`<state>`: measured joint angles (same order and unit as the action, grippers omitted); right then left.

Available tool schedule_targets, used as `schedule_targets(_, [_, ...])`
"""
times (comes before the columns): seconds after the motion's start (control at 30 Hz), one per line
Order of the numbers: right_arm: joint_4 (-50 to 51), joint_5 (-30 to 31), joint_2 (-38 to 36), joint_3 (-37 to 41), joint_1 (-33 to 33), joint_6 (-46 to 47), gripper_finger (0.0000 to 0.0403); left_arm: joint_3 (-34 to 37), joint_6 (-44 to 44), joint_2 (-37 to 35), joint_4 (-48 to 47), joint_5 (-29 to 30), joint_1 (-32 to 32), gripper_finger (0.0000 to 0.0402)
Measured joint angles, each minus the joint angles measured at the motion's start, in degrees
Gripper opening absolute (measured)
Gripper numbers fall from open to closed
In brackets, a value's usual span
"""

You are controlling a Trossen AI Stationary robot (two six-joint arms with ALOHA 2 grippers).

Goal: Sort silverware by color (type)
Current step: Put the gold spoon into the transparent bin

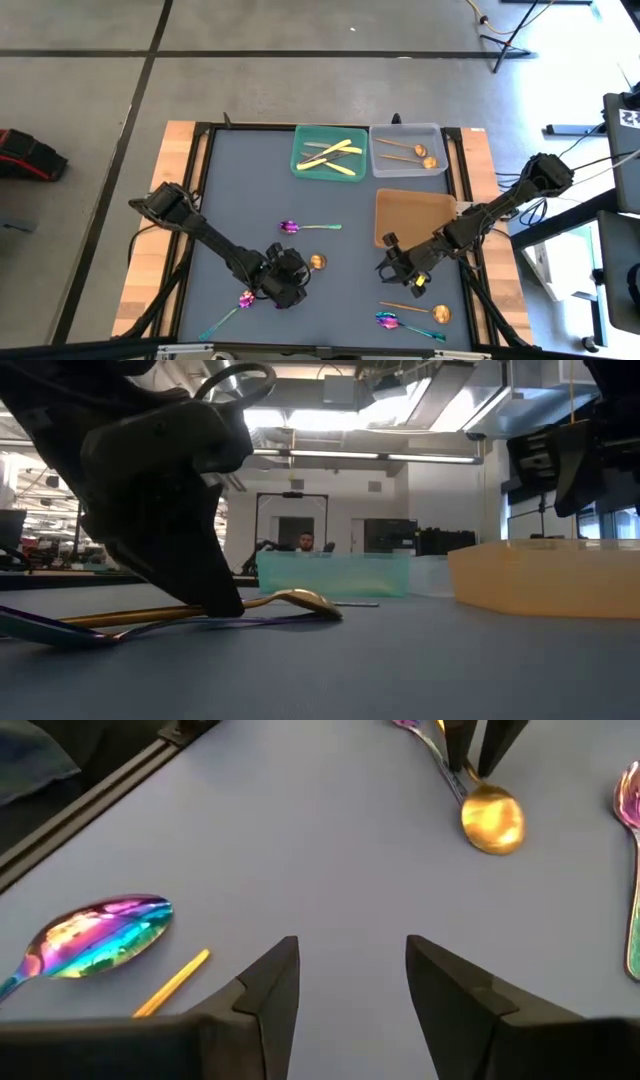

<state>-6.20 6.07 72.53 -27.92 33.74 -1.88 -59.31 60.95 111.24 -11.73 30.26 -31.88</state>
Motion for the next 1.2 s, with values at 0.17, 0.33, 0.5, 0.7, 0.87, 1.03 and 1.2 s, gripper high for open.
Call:
schedule_targets(0.17, [-0.6,0.0,0.0,0.0,0.0,-0.3,0.0170,-0.1,0.1,0.7,0.1,1.6,-0.2,0.0107])
schedule_targets(0.33, [-1.1,0.0,0.0,0.0,0.0,-0.4,0.0170,0.0,0.0,0.6,-0.3,2.0,-0.1,0.0058])
schedule_targets(0.5, [-3.4,0.0,0.0,0.0,0.0,-1.1,0.0170,0.0,0.0,0.7,-1.1,2.6,-0.1,0.0012])
schedule_targets(0.7, [-7.2,-0.5,0.0,0.0,0.0,-1.4,0.0170,-0.7,-0.3,0.8,-1.4,3.1,-0.1,0.0027])
schedule_targets(0.87, [-10.9,2.2,0.0,0.0,0.0,-1.8,0.0170,-3.3,-4.2,0.2,-1.4,5.1,-0.8,0.0019])
schedule_targets(1.03, [-18.2,3.8,0.0,0.0,0.0,-2.0,0.0171,-6.5,-8.5,-1.9,-1.0,12.4,-2.5,0.0020])
schedule_targets(1.2, [-21.1,5.1,0.0,0.0,0.0,-2.9,0.0208,-9.9,-13.3,-2.2,0.5,20.8,-5.1,0.0023])
